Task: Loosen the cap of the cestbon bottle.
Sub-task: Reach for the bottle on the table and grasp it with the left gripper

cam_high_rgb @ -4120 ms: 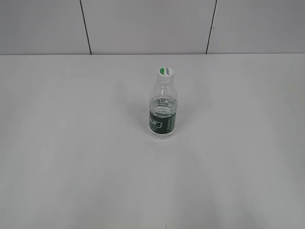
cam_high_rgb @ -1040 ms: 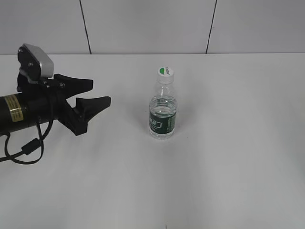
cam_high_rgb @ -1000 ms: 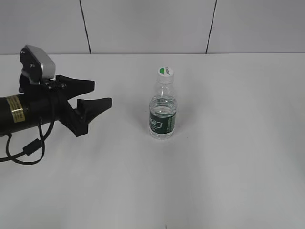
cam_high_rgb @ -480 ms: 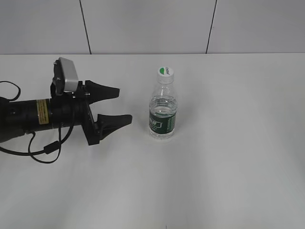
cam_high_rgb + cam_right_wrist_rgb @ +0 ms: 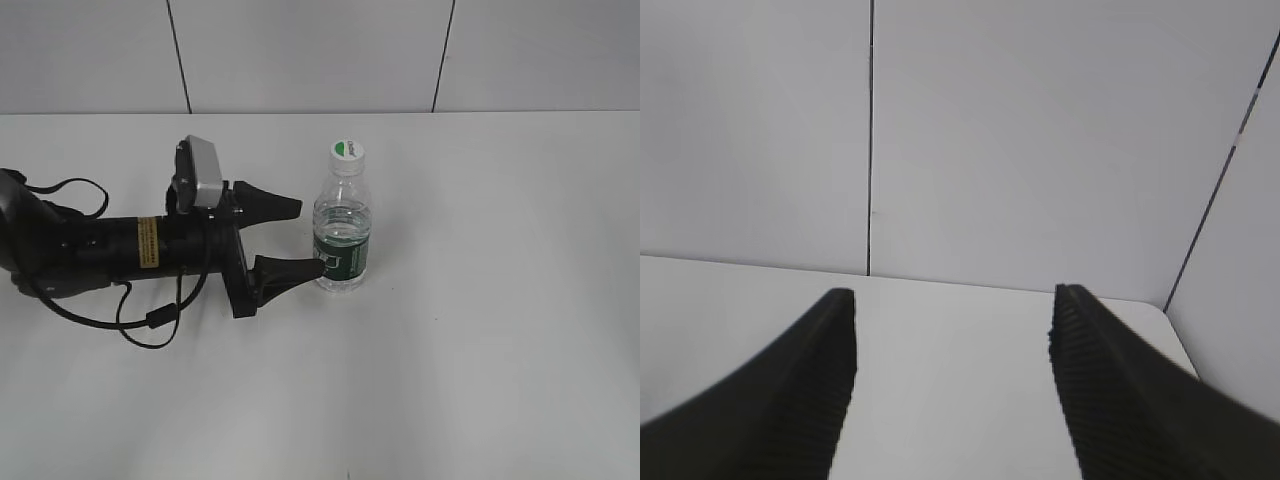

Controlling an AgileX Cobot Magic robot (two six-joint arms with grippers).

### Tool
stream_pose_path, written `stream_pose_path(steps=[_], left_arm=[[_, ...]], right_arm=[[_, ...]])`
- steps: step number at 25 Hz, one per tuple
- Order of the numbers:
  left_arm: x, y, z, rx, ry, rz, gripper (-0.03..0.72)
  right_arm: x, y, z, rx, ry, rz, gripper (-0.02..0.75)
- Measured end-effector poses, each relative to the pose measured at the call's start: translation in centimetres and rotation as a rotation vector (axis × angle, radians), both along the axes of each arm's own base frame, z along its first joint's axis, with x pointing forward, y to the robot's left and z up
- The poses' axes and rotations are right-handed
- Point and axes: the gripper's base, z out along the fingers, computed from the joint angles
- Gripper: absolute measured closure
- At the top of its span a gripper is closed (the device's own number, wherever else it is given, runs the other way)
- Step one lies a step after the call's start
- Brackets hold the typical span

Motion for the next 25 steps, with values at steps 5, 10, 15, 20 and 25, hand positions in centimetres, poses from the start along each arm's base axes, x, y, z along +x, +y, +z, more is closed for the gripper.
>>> stream_pose_path(steps=[5,10,15,20,25], left_arm=[[0.5,-1.6,-0.2,-0.005,-0.003,-0.019,0.104],[0.9,-3.2,-0.3,0.028,-0.023,-0.041,0.101],[1.5,-4.1,-0.9,0.032,-0.013,-0.047,0.100],[1.3,-4.8,-1.5,0.031,0.012,-0.038,0.099],[1.6,-5.3,-1.5,0.029,0.029,0.025,0.099]], right_arm=[[0.0,0.0,0.0,0.000,-0.001,0.000,0.266],[0.0,0.0,0.0,0.000,-0.001,0.000,0.266],[0.0,0.0,0.0,0.000,-0.001,0.000,0.266],[0.0,0.0,0.0,0.000,0.001,0.000,0.266],[0.7,0.0,-0.7,-0.002,0.040,0.000,0.266]])
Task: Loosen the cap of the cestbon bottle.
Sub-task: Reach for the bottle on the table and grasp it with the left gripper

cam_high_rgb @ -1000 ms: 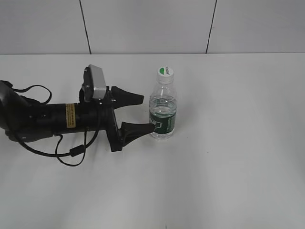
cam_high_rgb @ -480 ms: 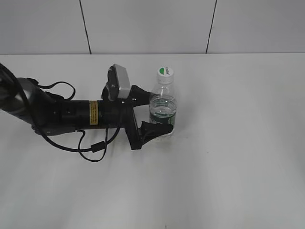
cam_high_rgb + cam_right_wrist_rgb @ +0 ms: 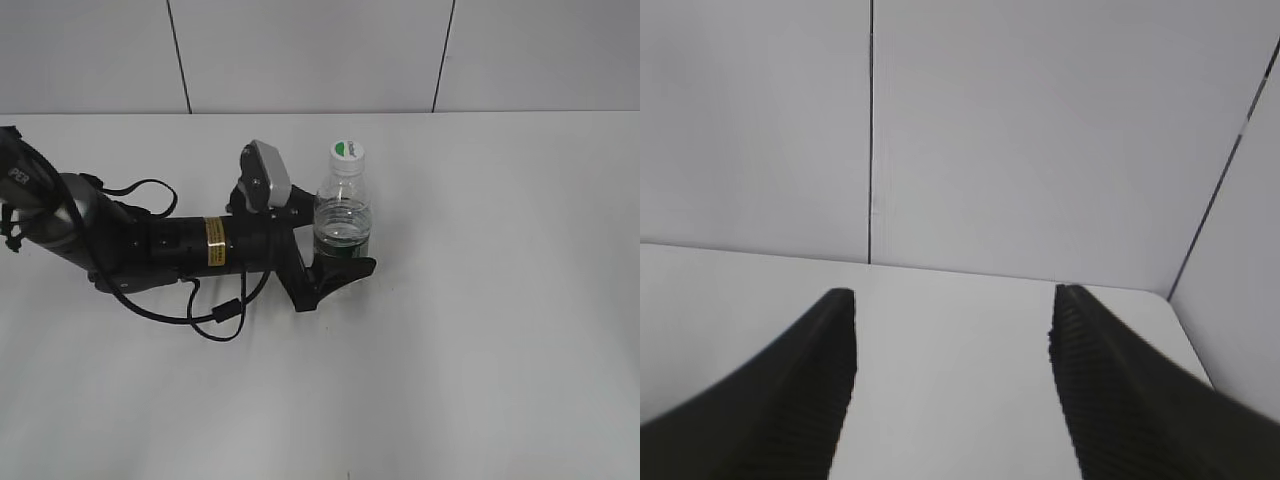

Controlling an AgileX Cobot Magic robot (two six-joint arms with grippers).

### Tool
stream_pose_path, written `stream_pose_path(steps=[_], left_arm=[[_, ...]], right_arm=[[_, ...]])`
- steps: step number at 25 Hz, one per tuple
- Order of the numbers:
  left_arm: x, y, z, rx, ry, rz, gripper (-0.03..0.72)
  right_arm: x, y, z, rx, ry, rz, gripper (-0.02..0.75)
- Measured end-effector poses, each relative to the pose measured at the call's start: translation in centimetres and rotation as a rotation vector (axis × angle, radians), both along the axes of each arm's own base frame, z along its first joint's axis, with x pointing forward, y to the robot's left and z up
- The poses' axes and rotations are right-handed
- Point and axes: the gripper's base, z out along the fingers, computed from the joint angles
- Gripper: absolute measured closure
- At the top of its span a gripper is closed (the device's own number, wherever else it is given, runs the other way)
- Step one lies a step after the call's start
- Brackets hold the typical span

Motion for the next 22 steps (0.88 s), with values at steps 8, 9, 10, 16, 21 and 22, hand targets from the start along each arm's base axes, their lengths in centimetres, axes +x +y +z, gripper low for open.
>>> stream_pose_path(steps=[8,9,10,16,21,22], left_arm=[[0.0,0.0,-0.1,0.011,0.002,0.004,0.259],[0.0,0.0,-0.1,0.013,0.001,0.001,0.274],[0.0,0.0,-0.1,0.013,0.001,-0.001,0.277],[0.0,0.0,-0.1,0.015,-0.002,-0.007,0.276],[0.0,0.0,-0.1,0.016,-0.002,-0.009,0.276],[0.0,0.0,-0.1,0.017,-0.003,-0.010,0.276]], right_arm=[[0.0,0.0,0.1,0.000,0.014,0.000,0.266],[0.0,0.0,0.2,0.001,0.027,0.001,0.266],[0.1,0.0,0.5,0.002,0.042,0.001,0.266],[0.7,0.1,2.4,-0.007,0.157,0.006,0.266],[1.8,0.2,3.7,-0.002,0.323,0.011,0.266],[2.2,0.3,3.8,0.006,0.367,0.014,0.266]])
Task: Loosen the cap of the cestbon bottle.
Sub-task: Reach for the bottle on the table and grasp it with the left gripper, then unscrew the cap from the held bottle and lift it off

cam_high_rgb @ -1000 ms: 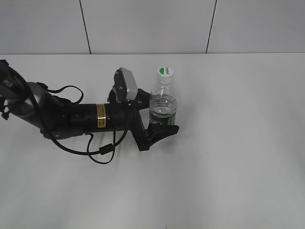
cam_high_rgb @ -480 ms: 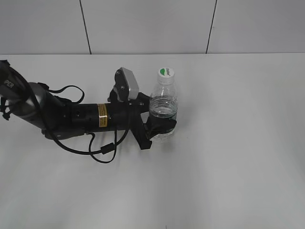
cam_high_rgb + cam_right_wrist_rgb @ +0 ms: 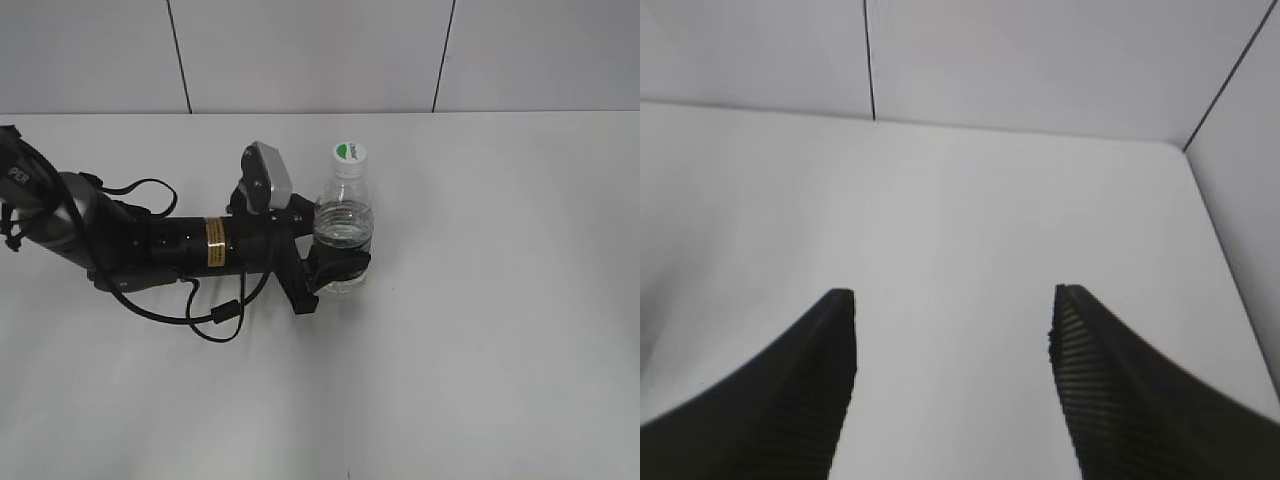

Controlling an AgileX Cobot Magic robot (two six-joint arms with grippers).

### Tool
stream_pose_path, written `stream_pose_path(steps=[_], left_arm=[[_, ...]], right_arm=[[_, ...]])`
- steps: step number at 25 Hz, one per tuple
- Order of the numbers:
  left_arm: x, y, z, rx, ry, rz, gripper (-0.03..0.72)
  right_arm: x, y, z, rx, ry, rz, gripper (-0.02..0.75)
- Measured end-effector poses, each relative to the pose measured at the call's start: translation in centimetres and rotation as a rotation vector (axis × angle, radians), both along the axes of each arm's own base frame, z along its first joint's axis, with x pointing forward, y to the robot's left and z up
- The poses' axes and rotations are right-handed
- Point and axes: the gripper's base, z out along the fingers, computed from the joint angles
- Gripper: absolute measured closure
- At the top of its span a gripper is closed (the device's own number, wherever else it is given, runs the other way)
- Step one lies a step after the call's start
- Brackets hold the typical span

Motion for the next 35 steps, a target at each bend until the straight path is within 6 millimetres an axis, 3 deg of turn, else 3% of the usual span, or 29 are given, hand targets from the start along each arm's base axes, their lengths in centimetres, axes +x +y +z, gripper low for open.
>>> stream_pose_path(steps=[9,19,22,28,35], left_arm=[[-0.3,-0.1,0.0,0.010,-0.010,-0.044,0.276],[-0.5,-0.1,0.0,0.010,-0.015,-0.067,0.276],[-0.5,-0.1,0.0,0.010,-0.015,-0.067,0.276],[-0.5,-0.1,-0.1,0.013,-0.015,-0.070,0.276],[-0.5,-0.1,-0.1,0.020,-0.013,-0.067,0.276]], right_arm=[[4.0,1.2,0.1,0.141,0.344,0.022,0.266],[9.0,1.9,-0.6,0.139,0.716,0.065,0.270],[10.8,2.7,-0.8,0.120,0.759,0.091,0.271],[13.8,6.8,-0.7,0.052,0.746,0.168,0.273],[14.6,13.9,-1.2,-0.004,0.746,0.311,0.313]])
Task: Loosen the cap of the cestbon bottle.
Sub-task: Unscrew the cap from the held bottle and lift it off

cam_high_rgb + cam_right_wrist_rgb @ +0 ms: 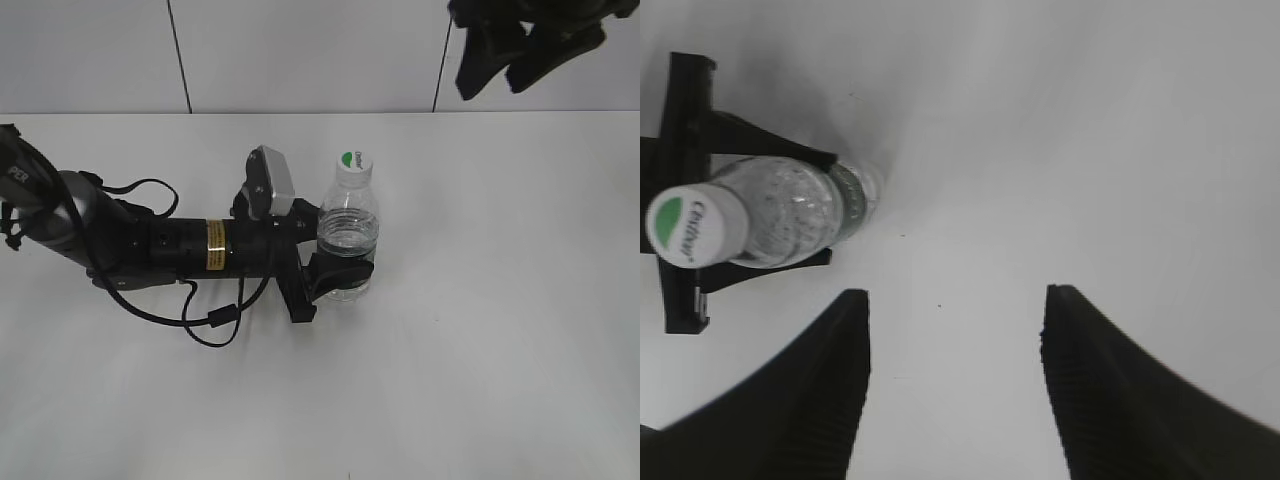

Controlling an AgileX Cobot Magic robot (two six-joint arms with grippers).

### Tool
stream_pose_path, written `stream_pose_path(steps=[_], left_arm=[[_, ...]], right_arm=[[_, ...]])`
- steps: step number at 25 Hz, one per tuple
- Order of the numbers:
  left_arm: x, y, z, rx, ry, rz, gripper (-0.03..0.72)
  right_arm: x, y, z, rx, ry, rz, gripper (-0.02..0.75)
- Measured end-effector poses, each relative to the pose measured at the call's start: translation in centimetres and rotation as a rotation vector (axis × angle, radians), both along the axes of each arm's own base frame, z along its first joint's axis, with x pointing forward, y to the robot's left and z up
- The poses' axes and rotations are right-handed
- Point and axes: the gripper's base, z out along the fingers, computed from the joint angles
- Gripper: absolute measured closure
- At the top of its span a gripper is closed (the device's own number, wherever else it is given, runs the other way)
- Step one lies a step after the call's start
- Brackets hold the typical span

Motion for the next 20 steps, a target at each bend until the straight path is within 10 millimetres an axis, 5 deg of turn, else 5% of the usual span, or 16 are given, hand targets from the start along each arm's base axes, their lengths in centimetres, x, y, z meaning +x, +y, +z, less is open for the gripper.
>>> stream_pose_path(steps=[10,20], left_arm=[[0.0,0.0,0.0,0.000,0.001,0.000,0.276],[0.0,0.0,0.0,0.001,0.003,0.001,0.276]], right_arm=[[-0.3,6.5,-1.7,0.008,0.033,0.118,0.339],[-0.1,8.6,-3.9,0.039,0.110,0.122,0.339]])
